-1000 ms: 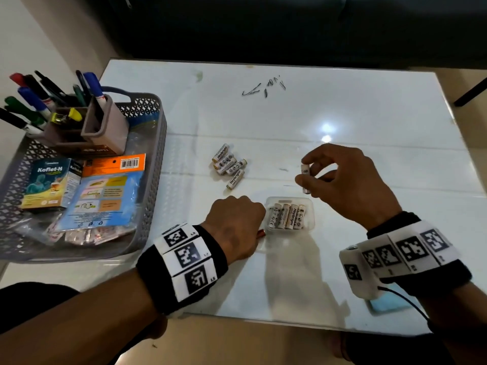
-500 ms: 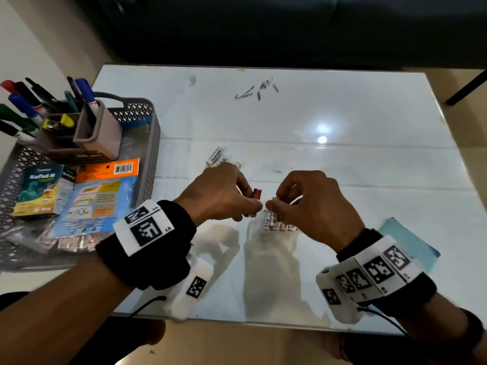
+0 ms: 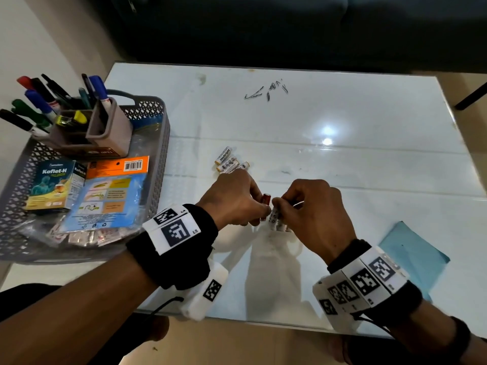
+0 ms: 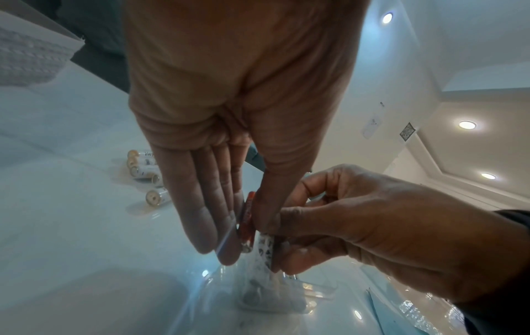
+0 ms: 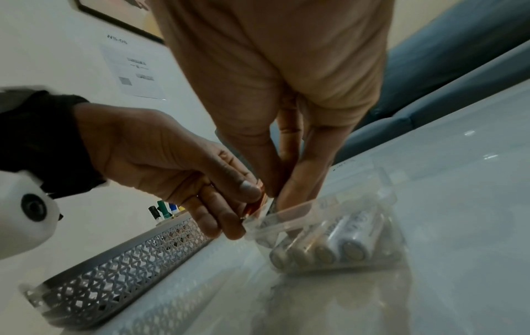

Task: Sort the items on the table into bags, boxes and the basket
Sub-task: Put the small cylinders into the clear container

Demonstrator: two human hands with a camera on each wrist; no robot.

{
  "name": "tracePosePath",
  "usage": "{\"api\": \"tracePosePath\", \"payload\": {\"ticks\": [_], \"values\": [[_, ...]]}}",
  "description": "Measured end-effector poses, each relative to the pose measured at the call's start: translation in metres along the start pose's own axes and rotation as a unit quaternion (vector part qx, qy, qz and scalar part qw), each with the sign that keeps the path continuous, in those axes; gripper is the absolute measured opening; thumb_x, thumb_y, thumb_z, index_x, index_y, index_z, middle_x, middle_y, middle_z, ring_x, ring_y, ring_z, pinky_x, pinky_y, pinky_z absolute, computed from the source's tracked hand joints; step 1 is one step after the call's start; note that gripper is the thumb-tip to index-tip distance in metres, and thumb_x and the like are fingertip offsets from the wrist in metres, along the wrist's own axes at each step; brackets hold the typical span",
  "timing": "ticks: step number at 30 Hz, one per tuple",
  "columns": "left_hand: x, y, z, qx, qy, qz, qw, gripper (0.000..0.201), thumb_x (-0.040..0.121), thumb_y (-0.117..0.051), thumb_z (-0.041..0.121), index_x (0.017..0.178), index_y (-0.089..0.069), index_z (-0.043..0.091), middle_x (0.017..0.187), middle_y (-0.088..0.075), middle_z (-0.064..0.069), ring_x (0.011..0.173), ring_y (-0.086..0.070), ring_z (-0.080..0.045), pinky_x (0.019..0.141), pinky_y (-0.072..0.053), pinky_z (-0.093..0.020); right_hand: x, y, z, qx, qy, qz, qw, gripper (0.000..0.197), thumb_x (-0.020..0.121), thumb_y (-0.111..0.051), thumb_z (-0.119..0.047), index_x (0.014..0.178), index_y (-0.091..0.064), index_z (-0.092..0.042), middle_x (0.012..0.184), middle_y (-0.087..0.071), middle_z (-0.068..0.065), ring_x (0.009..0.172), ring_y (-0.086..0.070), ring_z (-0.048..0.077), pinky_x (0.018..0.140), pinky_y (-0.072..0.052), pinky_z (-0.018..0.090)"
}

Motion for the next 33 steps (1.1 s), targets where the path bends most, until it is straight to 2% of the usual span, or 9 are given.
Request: {"api": "tracePosePath", "payload": {"ticks": [5,9,12,16,23,26,29,31,33], "values": [[0.002,-0.001,-0.003,0.017,0.014,-0.001,1.0,0.007,0.084,-0.075,0.018,0.08,-0.077,0.012,0.068,-0.077,-0.001,0.057,-0.07,-0.006,0.046,-0.049,-0.014,-0.005,-0.006,-0.004,-0.003,0.017,0.026,1.0,0.022,0.09,-0.073,-0.024,0.071,-0.065,-0.017,0.066,-0.069,-0.003,0.064,-0.068,0.017,0.062,-0.058,0.041],[0.004,-0.003,-0.005,0.019,0.015,0.007,1.0,0.008,0.083,-0.075,0.018,0.078,-0.077,0.012,0.066,-0.076,0.0,0.045,-0.062,0.0,0.039,-0.039,-0.011,-0.004,-0.009,-0.001,-0.031,0.025,0.004,0.999,0.023,0.09,-0.073,-0.026,0.07,-0.066,-0.015,0.067,-0.068,-0.002,0.066,-0.066,0.019,0.063,-0.056,0.042],[0.005,-0.004,-0.006,0.023,0.013,0.014,1.0,0.011,0.083,-0.075,0.02,0.075,-0.077,0.012,0.064,-0.076,0.0,0.046,-0.061,-0.002,0.037,-0.037,-0.011,-0.005,-0.014,-0.005,-0.109,0.06,-0.035,0.992,0.023,0.092,-0.069,-0.028,0.074,-0.068,-0.014,0.073,-0.064,0.0,0.069,-0.061,0.02,0.065,-0.052,0.042],[0.005,-0.005,-0.005,0.032,0.016,0.013,0.999,0.014,0.083,-0.074,0.023,0.074,-0.078,0.012,0.064,-0.076,0.001,0.052,-0.063,-0.009,0.037,-0.036,-0.011,-0.006,-0.013,-0.01,-0.15,0.087,-0.065,0.983,0.015,0.095,-0.062,-0.026,0.093,-0.077,-0.021,0.092,-0.063,0.0,0.082,-0.061,0.021,0.071,-0.053,0.04],[0.005,-0.005,-0.004,0.057,0.019,0.013,0.998,0.01,0.079,-0.075,0.023,0.076,-0.077,0.014,0.064,-0.076,0.003,0.053,-0.067,-0.005,0.042,-0.041,-0.013,-0.007,-0.015,-0.008,-0.241,0.088,-0.114,0.96,0.015,0.097,-0.061,-0.025,0.098,-0.074,-0.017,0.099,-0.046,0.003,0.077,-0.052,0.024,0.061,-0.044,0.033],[0.007,0.001,-0.003,0.053,0.011,0.002,0.999,0.01,0.081,-0.076,0.024,0.078,-0.077,0.015,0.071,-0.078,0.002,0.067,-0.075,-0.007,0.053,-0.051,-0.019,-0.001,-0.008,-0.006,-0.203,0.094,-0.104,0.969,0.012,0.094,-0.065,-0.029,0.097,-0.076,-0.024,0.096,-0.051,-0.002,0.081,-0.058,0.022,0.064,-0.047,0.033],[0.009,0.015,0.003,0.042,-0.031,0.025,0.998,0.011,0.085,-0.076,0.031,0.086,-0.077,0.019,0.077,-0.078,0.005,0.072,-0.075,-0.007,0.065,-0.056,-0.022,0.009,0.009,-0.007,-0.075,0.107,-0.001,0.991,0.01,0.09,-0.073,-0.026,0.099,-0.074,-0.026,0.089,-0.061,-0.008,0.075,-0.064,0.01,0.068,-0.053,0.03],[0.007,0.021,0.011,0.044,-0.076,0.045,0.995,0.014,0.087,-0.075,0.037,0.096,-0.077,0.026,0.082,-0.075,0.007,0.075,-0.072,-0.006,0.065,-0.056,-0.022,0.014,0.017,-0.008,0.048,0.102,0.02,0.993,0.025,0.088,-0.077,-0.024,0.112,-0.071,-0.025,0.095,-0.067,-0.011,0.078,-0.068,0.007,0.069,-0.056,0.023],[0.006,0.022,0.015,0.023,-0.114,0.045,0.992,0.014,0.091,-0.074,0.031,0.104,-0.077,0.028,0.082,-0.071,0.009,0.067,-0.069,-0.007,0.059,-0.055,-0.024,0.017,0.02,-0.01,0.108,0.087,-0.003,0.99,0.024,0.088,-0.078,-0.022,0.112,-0.072,-0.025,0.096,-0.072,-0.013,0.083,-0.071,0.004,0.067,-0.057,0.017]]}}
Point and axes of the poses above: each hand's wrist, its own x-axis towards the middle knuckle, its own y-axis out of the back of the hand, z = x × y, the point moved 4 cm from there along x, towards the middle knuckle
